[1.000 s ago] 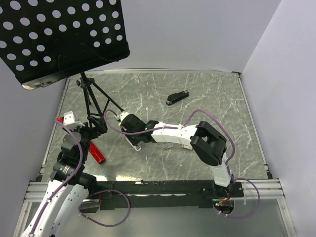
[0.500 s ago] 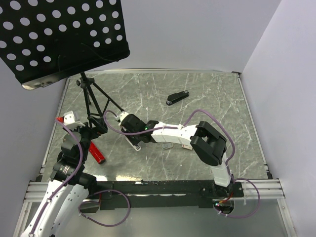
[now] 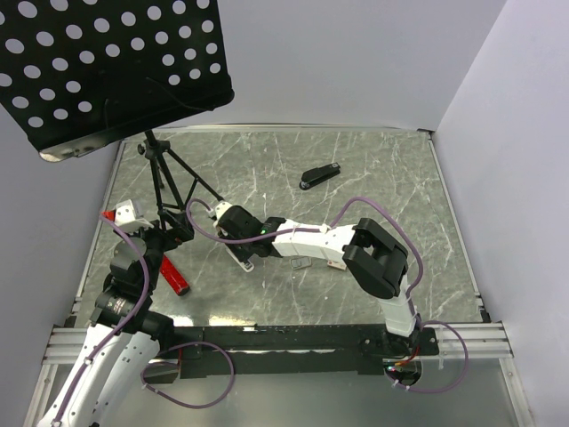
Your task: Load the staples into the stapler
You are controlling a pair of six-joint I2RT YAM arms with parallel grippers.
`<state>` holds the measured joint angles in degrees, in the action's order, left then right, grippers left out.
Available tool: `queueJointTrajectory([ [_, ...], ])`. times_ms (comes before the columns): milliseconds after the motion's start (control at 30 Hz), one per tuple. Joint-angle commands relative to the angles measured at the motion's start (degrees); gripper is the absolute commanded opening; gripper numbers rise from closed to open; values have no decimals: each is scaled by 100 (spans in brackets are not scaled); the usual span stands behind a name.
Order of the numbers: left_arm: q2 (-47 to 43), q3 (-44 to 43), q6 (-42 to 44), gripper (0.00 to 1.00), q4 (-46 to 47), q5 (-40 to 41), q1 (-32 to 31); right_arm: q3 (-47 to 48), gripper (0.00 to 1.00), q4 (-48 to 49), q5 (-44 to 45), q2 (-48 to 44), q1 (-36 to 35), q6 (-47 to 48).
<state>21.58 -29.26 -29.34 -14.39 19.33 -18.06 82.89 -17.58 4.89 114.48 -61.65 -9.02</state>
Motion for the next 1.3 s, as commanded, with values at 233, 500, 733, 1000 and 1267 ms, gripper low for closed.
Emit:
queueJointTrajectory([
  [233,13,8,87,99,244,-70,31,-107,16,97,48,-127,-40,111],
  [500,21,8,87,99,244,-79,31,-133,20,97,21,-145,-40,67],
  [733,30,8,87,99,244,-88,31,-54,36,53,30,-197,-32,14],
  [1000,21,8,87,99,244,-79,31,-10,47,89,223,-417,47,-258],
  [1267,4,8,87,99,244,-88,31,157,47,-105,329,-277,232,-557],
])
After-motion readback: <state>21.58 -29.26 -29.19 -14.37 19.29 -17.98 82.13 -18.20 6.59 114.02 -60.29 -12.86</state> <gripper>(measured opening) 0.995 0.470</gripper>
